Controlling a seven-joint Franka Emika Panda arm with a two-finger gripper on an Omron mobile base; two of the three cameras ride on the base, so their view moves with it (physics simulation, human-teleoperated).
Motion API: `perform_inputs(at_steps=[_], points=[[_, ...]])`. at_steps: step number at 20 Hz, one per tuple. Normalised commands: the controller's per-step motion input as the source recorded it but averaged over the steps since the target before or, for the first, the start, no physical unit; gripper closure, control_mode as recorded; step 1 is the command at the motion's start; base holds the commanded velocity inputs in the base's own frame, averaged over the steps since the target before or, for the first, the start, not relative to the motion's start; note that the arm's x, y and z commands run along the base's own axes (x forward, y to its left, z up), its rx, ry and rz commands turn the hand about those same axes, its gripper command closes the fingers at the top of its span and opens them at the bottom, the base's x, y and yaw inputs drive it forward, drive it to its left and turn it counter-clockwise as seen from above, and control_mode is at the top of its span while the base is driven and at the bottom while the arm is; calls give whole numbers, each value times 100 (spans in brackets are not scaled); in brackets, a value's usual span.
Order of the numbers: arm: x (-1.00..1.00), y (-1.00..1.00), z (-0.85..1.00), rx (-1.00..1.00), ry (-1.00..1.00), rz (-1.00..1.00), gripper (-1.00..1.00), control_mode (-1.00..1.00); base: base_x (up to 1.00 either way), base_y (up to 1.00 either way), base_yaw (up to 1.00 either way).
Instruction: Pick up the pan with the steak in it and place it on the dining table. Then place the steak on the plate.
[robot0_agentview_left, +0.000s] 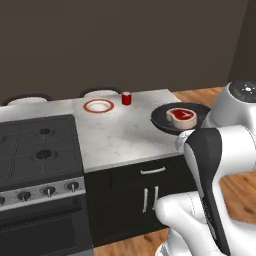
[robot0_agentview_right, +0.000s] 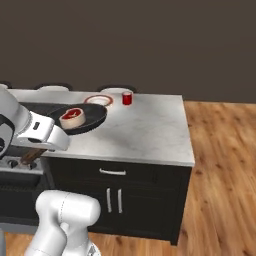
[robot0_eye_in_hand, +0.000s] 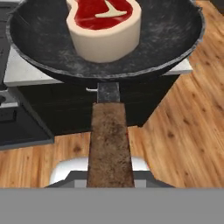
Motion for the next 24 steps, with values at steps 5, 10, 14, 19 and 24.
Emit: perform_inputs(at_steps=[5,10,14,19,24], points=[[0,0,0,0,0,0,100,100,10,-100,-11],[0,0,0,0,0,0,100,100,13,-100,-10],[0,0,0,0,0,0,100,100,18,-100,-8],[0,0,0,0,0,0,100,100,22,-100,-7],[0,0,0,0,0,0,100,100,26,-100,-6]])
